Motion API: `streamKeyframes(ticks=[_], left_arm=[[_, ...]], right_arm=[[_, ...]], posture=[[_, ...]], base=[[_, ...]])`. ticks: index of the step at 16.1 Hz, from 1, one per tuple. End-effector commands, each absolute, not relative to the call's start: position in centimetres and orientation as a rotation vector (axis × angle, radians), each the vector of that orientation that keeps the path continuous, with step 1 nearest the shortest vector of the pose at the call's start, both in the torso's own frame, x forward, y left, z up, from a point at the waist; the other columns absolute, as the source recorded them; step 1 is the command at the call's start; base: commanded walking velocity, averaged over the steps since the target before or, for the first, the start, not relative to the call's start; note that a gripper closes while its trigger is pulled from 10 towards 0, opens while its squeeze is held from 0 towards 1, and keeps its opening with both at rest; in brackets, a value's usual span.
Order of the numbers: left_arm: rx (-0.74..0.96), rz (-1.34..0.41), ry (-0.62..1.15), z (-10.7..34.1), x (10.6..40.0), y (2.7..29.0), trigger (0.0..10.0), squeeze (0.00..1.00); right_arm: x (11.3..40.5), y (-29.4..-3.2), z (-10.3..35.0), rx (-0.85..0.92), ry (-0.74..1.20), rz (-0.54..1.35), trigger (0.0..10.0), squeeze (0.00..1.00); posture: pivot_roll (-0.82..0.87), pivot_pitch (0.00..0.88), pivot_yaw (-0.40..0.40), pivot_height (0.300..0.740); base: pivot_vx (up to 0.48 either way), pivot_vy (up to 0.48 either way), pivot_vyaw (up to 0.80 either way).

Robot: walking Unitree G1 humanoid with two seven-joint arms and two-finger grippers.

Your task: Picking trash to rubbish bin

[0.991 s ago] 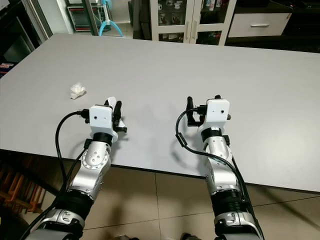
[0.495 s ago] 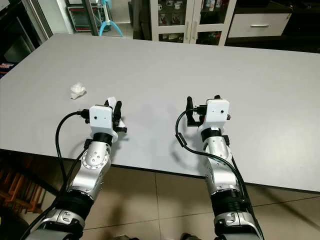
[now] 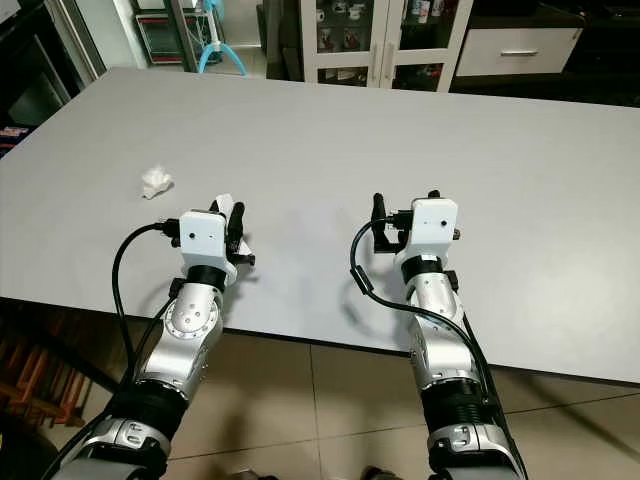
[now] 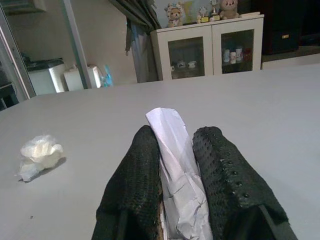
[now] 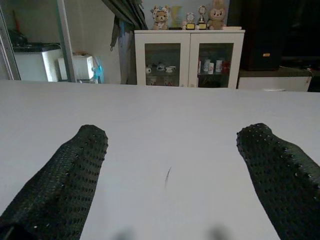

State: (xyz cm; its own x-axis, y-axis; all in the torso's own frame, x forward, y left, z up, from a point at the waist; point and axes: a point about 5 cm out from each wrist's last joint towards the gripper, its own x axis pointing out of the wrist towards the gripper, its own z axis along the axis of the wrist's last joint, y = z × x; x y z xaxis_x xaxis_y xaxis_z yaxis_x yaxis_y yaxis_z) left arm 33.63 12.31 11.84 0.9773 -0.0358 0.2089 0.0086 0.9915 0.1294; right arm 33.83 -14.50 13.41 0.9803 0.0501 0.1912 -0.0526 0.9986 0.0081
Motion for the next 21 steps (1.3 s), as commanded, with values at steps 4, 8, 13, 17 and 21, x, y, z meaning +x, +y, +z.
streamKeyframes(ticks=[4, 8, 13, 17, 21], left_arm=[[0.122, -0.025, -0.21, 11.89, 33.58, 12.18, 10.0, 0.0], [0.121, -0.024, -0.205, 11.77, 33.52, 12.19, 10.0, 0.0], [0.122, -0.021, -0.206, 11.87, 33.65, 12.27, 10.0, 0.0], [0.122, -0.019, -0.206, 11.92, 33.68, 12.33, 10.0, 0.0], [0.121, -0.019, -0.206, 11.91, 33.65, 12.34, 10.0, 0.0]], right_arm=[[33.68, -14.42, 13.0, 0.019, -0.174, 0.059, 10.0, 0.0], [33.71, -14.41, 12.99, 0.019, -0.172, 0.06, 10.0, 0.0], [33.81, -14.45, 13.04, 0.019, -0.172, 0.059, 10.0, 0.0], [33.86, -14.44, 13.0, 0.017, -0.171, 0.059, 10.0, 0.0], [33.81, -14.43, 12.95, 0.016, -0.169, 0.061, 10.0, 0.0]], posture=[[-0.04, 0.062, 0.026, 0.74], [-0.04, 0.064, 0.025, 0.74], [-0.04, 0.065, 0.025, 0.74], [-0.03, 0.064, 0.024, 0.74], [-0.04, 0.067, 0.025, 0.74]], base=[[-0.243, 0.0, 0.0], [-0.241, 0.0, 0.0], [-0.048, 0.0, 0.0], [0.0, 0.0, 0.0], [0.0, 0.0, 0.0]])
